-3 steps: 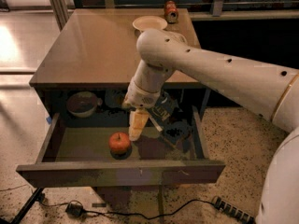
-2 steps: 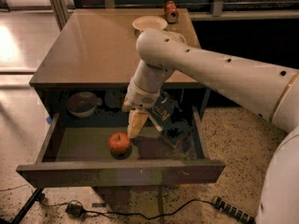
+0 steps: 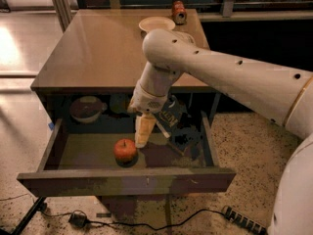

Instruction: Pick apple from top drawer and place on counter

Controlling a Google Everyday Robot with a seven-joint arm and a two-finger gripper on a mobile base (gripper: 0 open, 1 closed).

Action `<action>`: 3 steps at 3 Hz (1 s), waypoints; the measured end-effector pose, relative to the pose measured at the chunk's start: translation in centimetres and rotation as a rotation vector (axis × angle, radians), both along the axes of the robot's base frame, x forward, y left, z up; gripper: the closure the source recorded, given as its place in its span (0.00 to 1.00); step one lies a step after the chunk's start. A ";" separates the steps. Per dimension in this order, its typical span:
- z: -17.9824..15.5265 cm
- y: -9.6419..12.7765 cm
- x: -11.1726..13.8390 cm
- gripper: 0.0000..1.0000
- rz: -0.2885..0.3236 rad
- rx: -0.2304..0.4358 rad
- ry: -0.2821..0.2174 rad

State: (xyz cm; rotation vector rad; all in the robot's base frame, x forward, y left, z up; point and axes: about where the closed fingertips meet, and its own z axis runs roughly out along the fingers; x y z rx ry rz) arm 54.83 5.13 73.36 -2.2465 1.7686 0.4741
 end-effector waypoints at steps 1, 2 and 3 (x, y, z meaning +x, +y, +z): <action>-1.5 1.4 -0.8 0.16 0.041 -0.003 0.037; -1.5 1.4 -0.8 0.18 0.041 -0.003 0.037; -3.1 2.1 -1.0 0.21 0.044 -0.017 0.058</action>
Offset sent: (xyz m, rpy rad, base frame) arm -0.0124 0.0226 -0.0237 -0.0020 0.0611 0.0645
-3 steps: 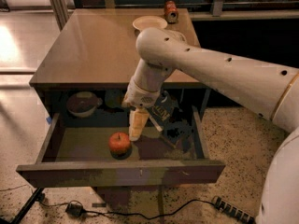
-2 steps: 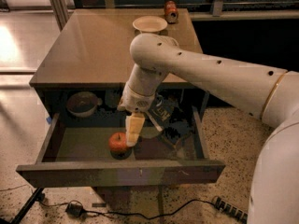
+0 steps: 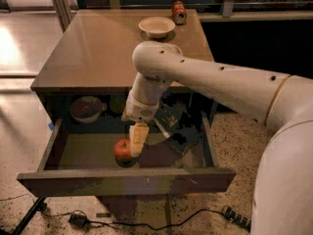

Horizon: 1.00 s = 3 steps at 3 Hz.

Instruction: Pick apple from top drawer and place on counter

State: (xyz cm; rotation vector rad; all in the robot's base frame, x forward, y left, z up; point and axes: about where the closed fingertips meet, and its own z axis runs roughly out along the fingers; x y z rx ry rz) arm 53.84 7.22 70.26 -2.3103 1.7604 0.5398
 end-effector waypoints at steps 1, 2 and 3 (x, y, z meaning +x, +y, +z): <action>-1.1 0.7 0.2 0.21 0.006 0.001 0.012; -1.1 0.8 0.2 0.26 0.006 0.001 0.012; -1.7 1.1 0.1 0.26 0.014 0.004 0.021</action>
Offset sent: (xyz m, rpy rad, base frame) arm 0.0016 0.0067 -0.0096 0.0011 0.0106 0.0053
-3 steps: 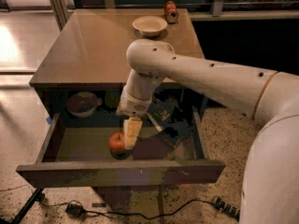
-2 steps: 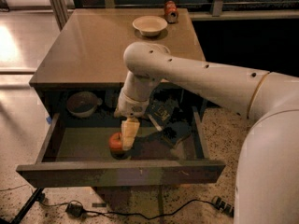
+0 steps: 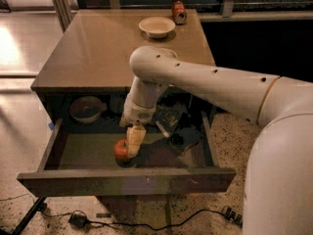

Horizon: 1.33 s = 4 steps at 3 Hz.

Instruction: Pick apple from top drawer and place on counter

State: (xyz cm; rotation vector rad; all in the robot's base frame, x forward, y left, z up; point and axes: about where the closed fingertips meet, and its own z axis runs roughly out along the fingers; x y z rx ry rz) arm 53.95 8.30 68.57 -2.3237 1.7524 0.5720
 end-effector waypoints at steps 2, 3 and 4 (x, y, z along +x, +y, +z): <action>-4.0 2.2 -0.6 0.24 0.051 0.021 0.064; -4.9 2.6 -0.9 0.24 0.065 0.026 0.079; -5.1 2.8 -1.0 0.25 0.069 0.027 0.082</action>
Offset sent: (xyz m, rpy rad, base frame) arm -0.0050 0.0272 -0.0494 0.0298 0.0803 0.0594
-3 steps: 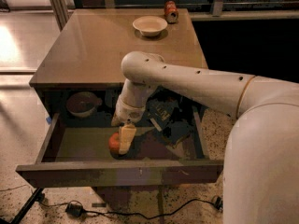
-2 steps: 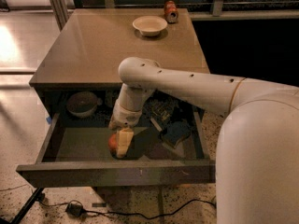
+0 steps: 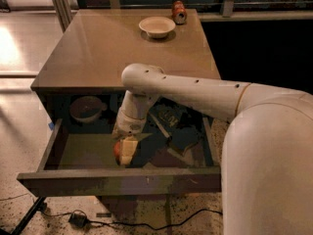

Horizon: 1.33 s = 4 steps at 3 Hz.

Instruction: Pick apple from top drawer and place on counter

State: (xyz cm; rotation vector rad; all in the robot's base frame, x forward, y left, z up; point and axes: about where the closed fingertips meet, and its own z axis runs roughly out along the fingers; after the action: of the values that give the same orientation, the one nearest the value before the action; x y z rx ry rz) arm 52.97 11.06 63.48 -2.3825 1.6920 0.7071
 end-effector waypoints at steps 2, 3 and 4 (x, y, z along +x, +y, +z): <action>0.0 0.0 0.0 0.67 0.000 0.000 0.000; 0.0 0.0 0.0 0.90 0.000 0.000 0.000; -0.1 0.0 0.0 1.00 -0.002 0.001 0.004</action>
Offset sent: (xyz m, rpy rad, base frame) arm 0.0000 0.0000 0.0000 0.0000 0.0001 0.0000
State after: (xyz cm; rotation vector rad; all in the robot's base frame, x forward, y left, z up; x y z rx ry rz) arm 52.92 11.05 63.39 -2.3802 1.6940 0.7125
